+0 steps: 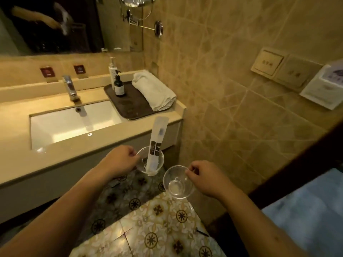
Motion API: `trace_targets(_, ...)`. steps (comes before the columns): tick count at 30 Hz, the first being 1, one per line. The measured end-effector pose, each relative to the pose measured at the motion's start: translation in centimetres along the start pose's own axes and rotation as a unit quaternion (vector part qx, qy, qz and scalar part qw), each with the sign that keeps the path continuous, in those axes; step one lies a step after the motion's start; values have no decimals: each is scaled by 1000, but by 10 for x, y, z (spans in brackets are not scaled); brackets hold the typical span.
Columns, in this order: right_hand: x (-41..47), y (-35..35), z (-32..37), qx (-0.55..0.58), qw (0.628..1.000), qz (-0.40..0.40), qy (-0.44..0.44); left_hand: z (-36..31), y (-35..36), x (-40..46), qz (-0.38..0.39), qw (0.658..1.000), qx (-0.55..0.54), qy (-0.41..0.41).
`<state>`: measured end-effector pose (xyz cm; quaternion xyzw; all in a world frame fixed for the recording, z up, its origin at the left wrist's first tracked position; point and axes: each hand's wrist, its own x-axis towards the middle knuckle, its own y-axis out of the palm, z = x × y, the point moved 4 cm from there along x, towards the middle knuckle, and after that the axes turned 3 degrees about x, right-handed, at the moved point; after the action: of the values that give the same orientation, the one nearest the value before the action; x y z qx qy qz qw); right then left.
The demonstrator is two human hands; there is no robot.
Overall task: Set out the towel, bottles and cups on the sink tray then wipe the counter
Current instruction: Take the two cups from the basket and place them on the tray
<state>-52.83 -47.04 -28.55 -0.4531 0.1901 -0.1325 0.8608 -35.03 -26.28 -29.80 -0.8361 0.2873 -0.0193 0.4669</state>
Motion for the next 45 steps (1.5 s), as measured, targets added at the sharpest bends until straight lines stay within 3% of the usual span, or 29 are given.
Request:
trace_targets(12, 191, 8, 26, 25, 994, 45, -97, 20, -20, 120, -75, 987, -66, -122)
trace_targets(20, 334, -17, 45, 22, 984, 108, -142, 18, -54, 197, -157, 955, -145, -204)
trace_targets(27, 408, -2, 73, 29, 971, 169, -165, 38, -67, 263, -216, 931, -173, -236)
trace_targets(39, 529, 28, 123, 49, 978, 188, -70, 106, -110, 438, -168, 933, -225, -225)
trace_targets(45, 579, 52, 137, 69, 984, 160, -34, 131, -112, 503, -137, 933, -238, -230)
